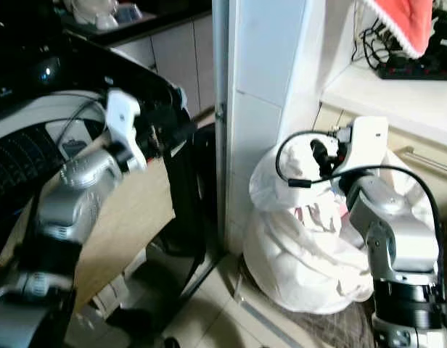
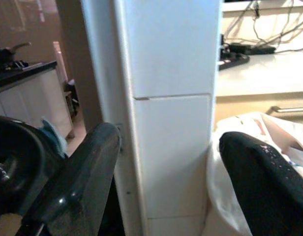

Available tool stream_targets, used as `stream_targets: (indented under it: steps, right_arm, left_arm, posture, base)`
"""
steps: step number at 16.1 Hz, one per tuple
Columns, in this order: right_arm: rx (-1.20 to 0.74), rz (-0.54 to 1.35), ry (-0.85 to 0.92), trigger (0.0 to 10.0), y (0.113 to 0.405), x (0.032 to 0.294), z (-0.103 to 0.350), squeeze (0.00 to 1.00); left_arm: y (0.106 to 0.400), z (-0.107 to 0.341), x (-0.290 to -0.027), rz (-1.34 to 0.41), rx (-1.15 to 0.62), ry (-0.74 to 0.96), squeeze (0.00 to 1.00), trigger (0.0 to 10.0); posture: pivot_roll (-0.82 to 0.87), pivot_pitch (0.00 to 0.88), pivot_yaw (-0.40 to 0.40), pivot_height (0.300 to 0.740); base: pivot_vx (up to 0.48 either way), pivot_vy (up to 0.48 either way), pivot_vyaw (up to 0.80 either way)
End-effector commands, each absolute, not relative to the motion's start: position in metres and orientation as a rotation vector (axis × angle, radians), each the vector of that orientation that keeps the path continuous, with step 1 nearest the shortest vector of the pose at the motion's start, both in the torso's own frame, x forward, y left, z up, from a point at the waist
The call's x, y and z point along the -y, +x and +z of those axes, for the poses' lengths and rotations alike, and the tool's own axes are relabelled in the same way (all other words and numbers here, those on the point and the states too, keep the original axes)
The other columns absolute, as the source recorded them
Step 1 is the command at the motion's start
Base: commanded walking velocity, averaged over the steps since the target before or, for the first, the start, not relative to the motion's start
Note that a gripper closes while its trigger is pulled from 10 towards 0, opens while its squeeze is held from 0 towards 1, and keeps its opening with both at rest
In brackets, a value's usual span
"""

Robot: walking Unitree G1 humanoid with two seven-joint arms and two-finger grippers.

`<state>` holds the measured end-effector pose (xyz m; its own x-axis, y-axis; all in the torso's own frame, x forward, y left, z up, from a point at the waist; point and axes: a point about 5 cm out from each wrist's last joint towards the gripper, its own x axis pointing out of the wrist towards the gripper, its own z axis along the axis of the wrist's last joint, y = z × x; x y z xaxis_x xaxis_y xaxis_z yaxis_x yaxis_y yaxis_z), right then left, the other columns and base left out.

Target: Clothes washing

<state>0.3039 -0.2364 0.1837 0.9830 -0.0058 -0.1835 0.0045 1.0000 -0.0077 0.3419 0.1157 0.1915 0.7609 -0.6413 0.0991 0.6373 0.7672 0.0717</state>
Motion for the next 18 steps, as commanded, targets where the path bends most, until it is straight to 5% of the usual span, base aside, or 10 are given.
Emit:
stream_targets:
  steps: [1, 4, 7, 10, 12, 15, 18]
  right_arm:
    - [-0.170, 0.002, -0.026, 10.0, 0.307, 0.236, 0.188, 1.00]
    - [-0.184, 0.013, -0.021, 10.0, 0.308, 0.232, 0.181, 1.00]
    - [-0.233, -0.067, 0.072, 10.0, 0.312, 0.250, 0.172, 1.00]
    - [-0.286, -0.182, 0.030, 10.0, 0.320, 0.278, 0.151, 1.00]
    - [-0.304, -0.162, 0.070, 10.0, 0.321, 0.273, 0.148, 1.00]
    - [-0.455, -0.121, 0.006, 10.0, 0.325, 0.279, 0.126, 1.00]
    - [-0.463, -0.060, 0.152, 10.0, 0.338, 0.270, 0.112, 1.00]
  left_arm:
    - [0.339, 0.204, -0.113, -0.703, 0.154, 0.068, 0.00, 10.0]
    - [0.334, 0.192, -0.132, -0.673, 0.095, 0.105, 0.00, 10.0]
    - [0.319, 0.204, -0.136, -0.844, 0.038, 0.004, 0.00, 10.0]
    - [0.317, 0.205, -0.145, -0.819, 0.083, 0.013, 0.00, 10.0]
    - [0.313, 0.196, -0.141, -0.829, 0.036, 0.061, 0.00, 10.0]
    - [0.276, 0.181, -0.110, -1.207, -0.117, 0.082, 0.00, 10.0]
    - [0.281, 0.184, -0.101, -1.186, -0.094, 0.087, 0.00, 10.0]
  posture:
    - [-0.13, 0.000, 0.083, 0.740]
    - [-0.15, 0.000, 0.068, 0.740]
    - [-0.14, 0.084, 0.059, 0.740]
    - [-0.14, 0.040, 0.094, 0.740]
    - [-0.16, 0.019, 0.099, 0.740]
    - [-0.15, 0.012, 0.079, 0.740]
    - [-0.14, 0.022, 0.090, 0.740]
  base:
    - [0.000, 0.000, 0.00]
    - [0.000, 0.000, 0.00]
    - [0.000, 0.000, 0.00]
    - [0.000, 0.000, 0.00]
    - [0.000, 0.000, 0.00]
    - [0.000, 0.000, 0.00]
    - [0.000, 0.000, 0.00]
